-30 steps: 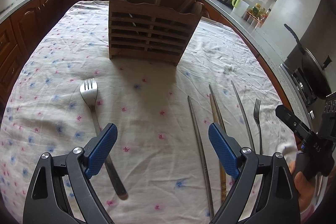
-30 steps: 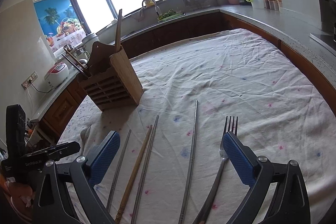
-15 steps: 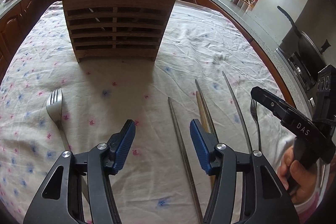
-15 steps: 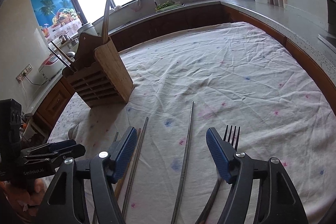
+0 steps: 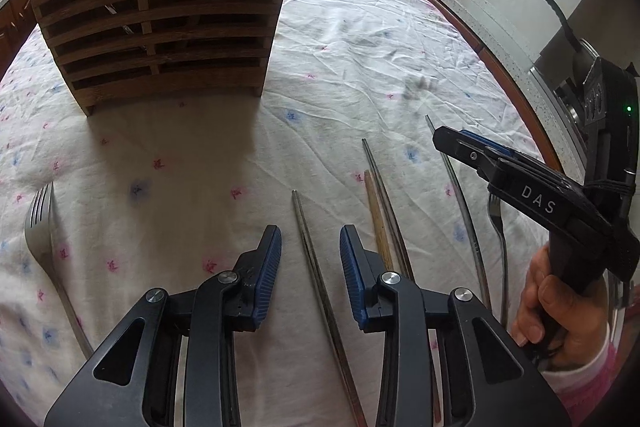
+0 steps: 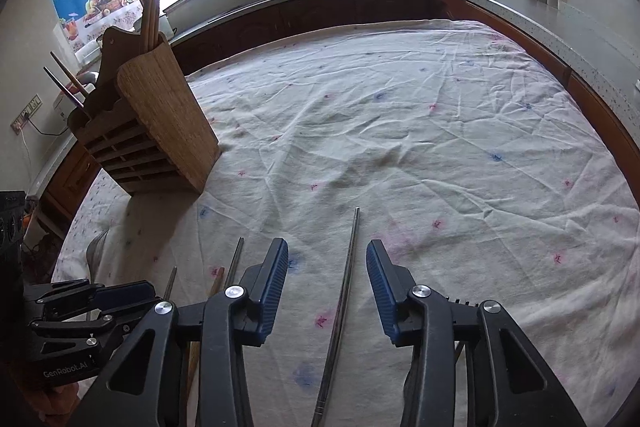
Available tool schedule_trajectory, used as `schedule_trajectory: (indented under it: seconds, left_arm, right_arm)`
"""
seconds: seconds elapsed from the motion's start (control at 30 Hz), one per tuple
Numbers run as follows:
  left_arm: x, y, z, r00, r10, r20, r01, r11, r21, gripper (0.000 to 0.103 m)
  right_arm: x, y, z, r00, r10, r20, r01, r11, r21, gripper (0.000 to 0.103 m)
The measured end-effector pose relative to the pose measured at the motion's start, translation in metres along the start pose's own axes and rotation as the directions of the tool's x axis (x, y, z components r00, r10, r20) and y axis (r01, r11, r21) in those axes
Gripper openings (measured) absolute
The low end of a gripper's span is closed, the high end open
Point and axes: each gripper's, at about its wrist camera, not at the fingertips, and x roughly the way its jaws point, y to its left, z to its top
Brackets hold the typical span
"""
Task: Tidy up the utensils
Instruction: 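Close the left tool on a steel chopstick while the right tool grasps another steel chopstick, then lift both steel chopsticks and carry both tools over the wooden holder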
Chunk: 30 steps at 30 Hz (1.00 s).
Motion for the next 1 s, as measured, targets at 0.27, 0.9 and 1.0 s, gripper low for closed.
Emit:
schedule_trajectory:
  seconds: [0.27, 0.9, 1.0]
  left_arm:
    - [0.005, -0.005, 0.003, 0.997, 0.079, 0.025, -0.079, 0.997, 0.024, 0.010]
    - [-0.012, 0.009, 0.000, 0.998, 0.037, 0.048, -0.037, 0.999, -0.010, 0.004]
    - [-0.028, 0.015, -0.002, 0.997, 0.008, 0.071, -0.006, 1.000, -0.030, 0.004]
  right_arm:
    - [0.024, 0.008, 0.007, 0.995, -0.090, -0.041, 0.087, 0.994, -0.070, 0.031]
    - [-0.004, 0.004, 0.003, 1.000, 0.010, -0.018, -0.010, 1.000, 0.005, 0.004]
    - [-0.021, 0.007, 0.002, 0.999, 0.047, 0.009, -0.047, 0.999, 0.025, 0.004]
